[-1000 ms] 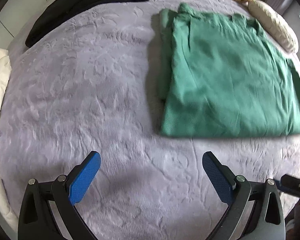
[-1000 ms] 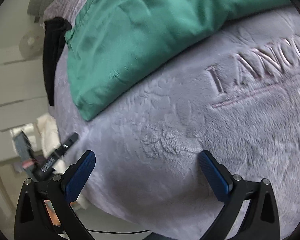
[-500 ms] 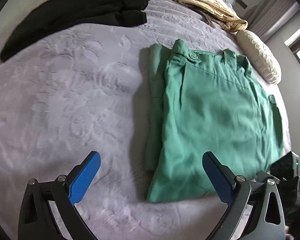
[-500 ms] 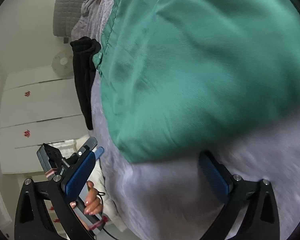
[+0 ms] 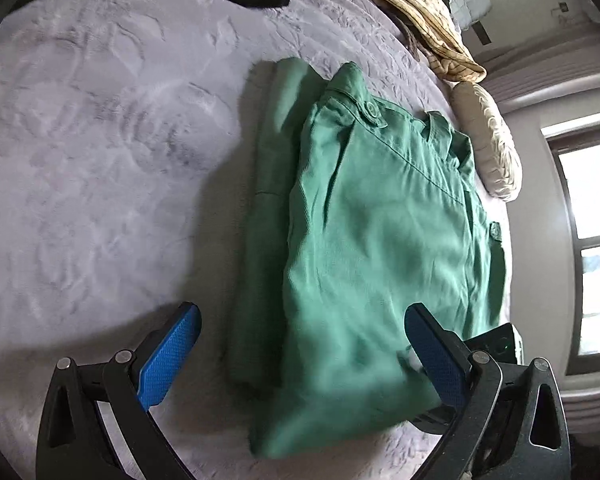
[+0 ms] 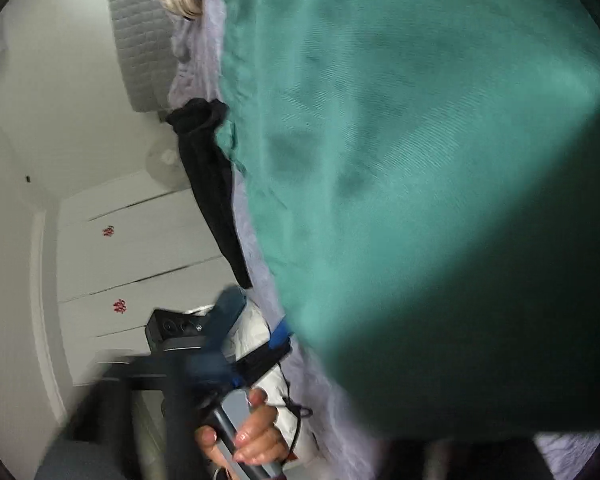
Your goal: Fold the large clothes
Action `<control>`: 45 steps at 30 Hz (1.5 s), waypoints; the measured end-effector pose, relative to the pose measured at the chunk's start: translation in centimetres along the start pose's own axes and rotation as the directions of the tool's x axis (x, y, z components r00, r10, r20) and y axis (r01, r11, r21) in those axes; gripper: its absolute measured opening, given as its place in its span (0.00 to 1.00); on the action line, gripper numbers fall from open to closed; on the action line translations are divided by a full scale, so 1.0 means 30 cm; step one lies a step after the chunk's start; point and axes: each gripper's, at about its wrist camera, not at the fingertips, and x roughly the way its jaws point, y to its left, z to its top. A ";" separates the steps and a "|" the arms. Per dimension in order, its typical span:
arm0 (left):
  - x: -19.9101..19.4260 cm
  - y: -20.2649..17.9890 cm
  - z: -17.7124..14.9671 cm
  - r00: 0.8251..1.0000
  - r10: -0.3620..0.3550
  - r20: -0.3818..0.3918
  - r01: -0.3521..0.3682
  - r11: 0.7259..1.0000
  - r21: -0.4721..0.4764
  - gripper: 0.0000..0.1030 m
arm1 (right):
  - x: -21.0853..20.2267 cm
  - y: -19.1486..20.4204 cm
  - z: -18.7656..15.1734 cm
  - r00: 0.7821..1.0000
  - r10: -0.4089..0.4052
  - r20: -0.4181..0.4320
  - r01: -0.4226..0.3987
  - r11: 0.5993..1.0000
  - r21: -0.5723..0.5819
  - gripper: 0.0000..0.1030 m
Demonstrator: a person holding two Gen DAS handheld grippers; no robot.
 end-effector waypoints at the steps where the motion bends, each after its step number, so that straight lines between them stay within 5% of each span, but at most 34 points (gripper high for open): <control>1: 0.008 0.000 0.010 1.000 -0.016 -0.008 0.016 1.000 -0.006 0.99 | 0.000 0.002 0.004 1.000 0.003 -0.008 -0.003 1.000 -0.007 0.12; 4: 0.039 -0.012 0.042 0.993 -0.107 -0.041 0.106 0.994 -0.023 0.99 | -0.046 0.053 0.004 0.997 0.076 -0.017 -0.077 0.995 -0.060 0.11; 8: 0.111 -0.074 0.080 0.962 -0.254 -0.098 0.252 0.967 -0.033 0.99 | -0.084 0.142 -0.004 0.996 0.082 -0.033 -0.086 0.986 -0.143 0.11; 11: 0.162 -0.131 0.087 0.969 -0.218 -0.118 0.220 0.975 0.007 0.98 | -0.090 0.156 -0.012 0.998 0.037 -0.052 -0.046 0.981 -0.188 0.11; 12: 0.179 -0.153 0.084 0.980 -0.164 -0.117 0.170 0.984 0.045 0.82 | -0.083 0.149 -0.019 0.998 0.004 -0.062 -0.017 0.979 -0.202 0.11; 13: 0.199 -0.174 0.077 0.990 -0.080 -0.117 0.091 0.991 0.094 0.50 | -0.075 0.139 -0.022 0.997 -0.020 -0.070 0.005 0.978 -0.208 0.11; 15: 0.229 -0.185 0.068 0.993 0.007 -0.116 0.008 0.992 0.127 0.38 | -0.067 0.112 -0.034 0.988 -0.122 -0.091 0.100 0.970 -0.222 0.15; 20: 0.176 -0.190 0.056 1.000 -0.011 -0.026 0.013 0.995 0.096 0.18 | -0.188 0.101 -0.046 0.938 -0.311 -0.151 0.253 0.915 -0.314 0.15; 23: 0.130 -0.245 0.036 0.999 0.015 0.032 -0.019 0.989 0.144 0.15 | -0.331 0.186 -0.005 0.925 -0.379 0.027 0.355 0.837 -0.417 0.15; 26: 0.076 -0.316 0.021 0.996 0.022 0.085 -0.037 0.982 0.183 0.13 | -0.433 0.255 0.089 0.851 -0.461 0.249 0.523 0.716 -0.462 0.11; 28: 0.051 -0.356 0.037 0.993 0.014 0.114 -0.036 0.980 0.196 0.12 | -0.435 0.237 0.145 0.822 -0.490 0.289 0.568 0.683 -0.459 0.10; 31: 0.018 -0.465 0.036 0.989 -0.014 0.145 -0.020 0.973 0.228 0.12 | -0.350 0.118 0.205 0.788 -0.568 0.237 0.607 0.656 -0.448 0.10; 34: -0.013 -0.591 0.028 0.985 -0.034 0.169 -0.014 0.961 0.276 0.12 | -0.370 0.086 0.213 0.818 -0.524 0.237 0.572 0.697 -0.432 0.10; 39: 0.010 -0.894 0.002 0.981 -0.074 0.182 -0.007 0.912 0.410 0.12 | -0.478 0.035 0.231 0.906 -0.399 0.139 0.421 0.826 -0.376 0.10; 42: 0.092 -1.095 -0.028 0.985 -0.071 0.155 -0.019 0.859 0.512 0.12 | -0.584 0.032 0.224 0.944 -0.300 0.138 0.330 0.877 -0.350 0.12; 45: 0.232 -1.284 -0.088 0.992 -0.043 0.118 -0.040 0.785 0.618 0.12 | -0.733 0.017 0.225 0.956 -0.208 0.205 0.266 0.911 -0.314 0.12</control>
